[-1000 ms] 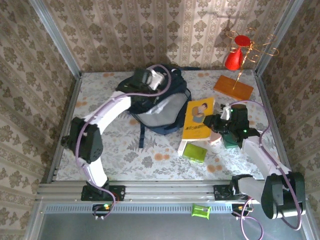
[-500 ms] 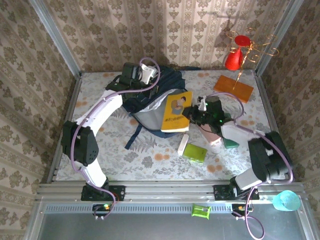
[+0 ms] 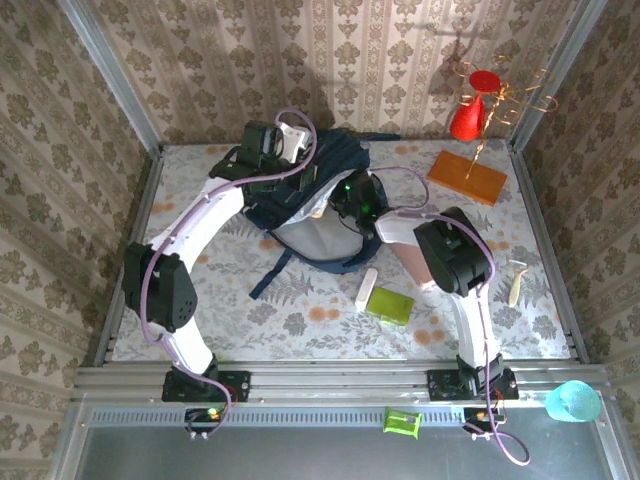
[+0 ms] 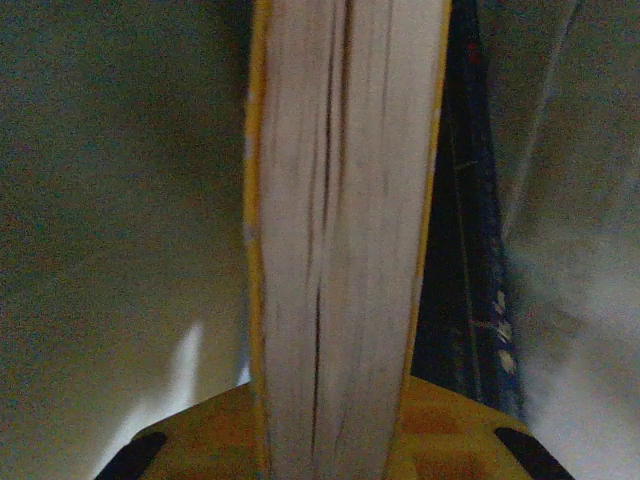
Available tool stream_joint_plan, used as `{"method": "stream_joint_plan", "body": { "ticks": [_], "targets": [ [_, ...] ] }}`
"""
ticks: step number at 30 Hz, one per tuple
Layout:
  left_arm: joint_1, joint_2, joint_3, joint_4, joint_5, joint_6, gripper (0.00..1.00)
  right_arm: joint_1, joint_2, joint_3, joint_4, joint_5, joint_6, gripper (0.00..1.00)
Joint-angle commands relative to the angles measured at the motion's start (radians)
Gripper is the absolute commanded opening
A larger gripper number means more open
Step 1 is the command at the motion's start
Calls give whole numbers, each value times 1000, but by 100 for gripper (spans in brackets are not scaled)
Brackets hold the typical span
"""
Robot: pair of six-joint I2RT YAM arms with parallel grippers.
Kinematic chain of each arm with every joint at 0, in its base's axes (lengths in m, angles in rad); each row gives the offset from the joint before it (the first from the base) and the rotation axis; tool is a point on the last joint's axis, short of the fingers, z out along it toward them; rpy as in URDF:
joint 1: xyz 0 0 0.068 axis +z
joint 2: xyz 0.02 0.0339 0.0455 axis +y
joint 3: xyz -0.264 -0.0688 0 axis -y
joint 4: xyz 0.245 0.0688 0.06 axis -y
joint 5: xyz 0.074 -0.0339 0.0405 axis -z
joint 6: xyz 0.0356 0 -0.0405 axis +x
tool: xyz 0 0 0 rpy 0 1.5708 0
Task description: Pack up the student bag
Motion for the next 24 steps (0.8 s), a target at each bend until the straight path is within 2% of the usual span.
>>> {"method": "stream_joint_plan", "body": {
  "ticks": [1, 4, 6, 12, 15, 17, 19, 21, 24],
  "targets": [
    [6, -24, 62, 85, 61, -29, 0, 4, 51, 125, 6, 106, 1, 12],
    [7, -28, 58, 85, 63, -30, 0, 3, 19, 116, -21, 86, -78, 29],
    [8, -31, 55, 88, 63, -34, 0, -2, -55, 58, -55, 79, -134, 38],
    [57, -35, 40, 96, 62, -58, 0, -25, -329, -225, -76, 21, -261, 53],
    [60, -43, -1, 112, 24, -66, 0, -43, -490, -382, -104, -34, -344, 54],
    [60, -53, -60, 142, -6, -80, 0, -55, -598, -444, -241, -23, -437, 56],
    [60, -63, -119, 176, -32, -98, 0, -64, -675, -463, -417, 47, -537, 58],
    [60, -74, -172, 203, -62, -110, 0, -76, -699, -466, -533, 120, -609, 61],
    [60, -83, -221, 220, -99, -120, 0, -110, -641, -447, -553, 112, -625, 64]
  ]
}}
